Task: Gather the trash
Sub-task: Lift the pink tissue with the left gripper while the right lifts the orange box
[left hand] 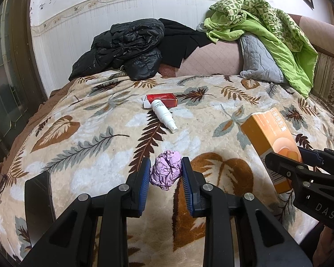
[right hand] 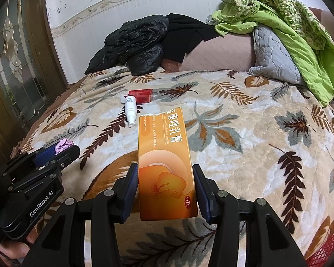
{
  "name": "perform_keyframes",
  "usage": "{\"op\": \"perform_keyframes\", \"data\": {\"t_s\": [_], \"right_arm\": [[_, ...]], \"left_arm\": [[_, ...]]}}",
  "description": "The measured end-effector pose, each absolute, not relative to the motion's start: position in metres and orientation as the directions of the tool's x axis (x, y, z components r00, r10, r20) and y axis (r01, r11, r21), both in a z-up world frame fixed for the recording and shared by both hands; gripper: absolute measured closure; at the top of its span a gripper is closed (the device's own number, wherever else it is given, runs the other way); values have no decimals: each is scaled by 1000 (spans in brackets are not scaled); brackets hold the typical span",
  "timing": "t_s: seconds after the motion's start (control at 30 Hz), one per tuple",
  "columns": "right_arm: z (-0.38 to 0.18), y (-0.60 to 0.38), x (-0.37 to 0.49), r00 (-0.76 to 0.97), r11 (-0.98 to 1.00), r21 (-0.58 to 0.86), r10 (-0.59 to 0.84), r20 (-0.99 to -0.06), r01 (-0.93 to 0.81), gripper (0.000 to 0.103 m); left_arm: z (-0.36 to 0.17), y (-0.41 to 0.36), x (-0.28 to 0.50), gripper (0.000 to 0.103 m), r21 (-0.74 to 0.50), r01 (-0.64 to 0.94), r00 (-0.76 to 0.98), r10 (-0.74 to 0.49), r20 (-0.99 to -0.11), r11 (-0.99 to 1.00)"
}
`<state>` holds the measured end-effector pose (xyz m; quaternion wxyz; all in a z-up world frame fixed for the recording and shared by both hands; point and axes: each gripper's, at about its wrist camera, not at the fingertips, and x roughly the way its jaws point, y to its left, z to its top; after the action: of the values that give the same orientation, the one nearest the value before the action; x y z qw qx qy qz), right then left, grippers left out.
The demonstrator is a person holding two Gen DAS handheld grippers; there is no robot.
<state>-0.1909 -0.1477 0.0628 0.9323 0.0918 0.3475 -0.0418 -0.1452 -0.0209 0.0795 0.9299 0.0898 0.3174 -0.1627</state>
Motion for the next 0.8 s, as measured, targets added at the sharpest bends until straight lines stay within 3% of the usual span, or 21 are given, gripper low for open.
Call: {"op": "perform_keyframes", "data": {"t_s": [0.8], "right_arm": [[66,-146,-193,759,981,137,-16,-651,138,52]], "left_arm": [[79,-20,-145,76,62,360,747,-248,-617,931]]}}
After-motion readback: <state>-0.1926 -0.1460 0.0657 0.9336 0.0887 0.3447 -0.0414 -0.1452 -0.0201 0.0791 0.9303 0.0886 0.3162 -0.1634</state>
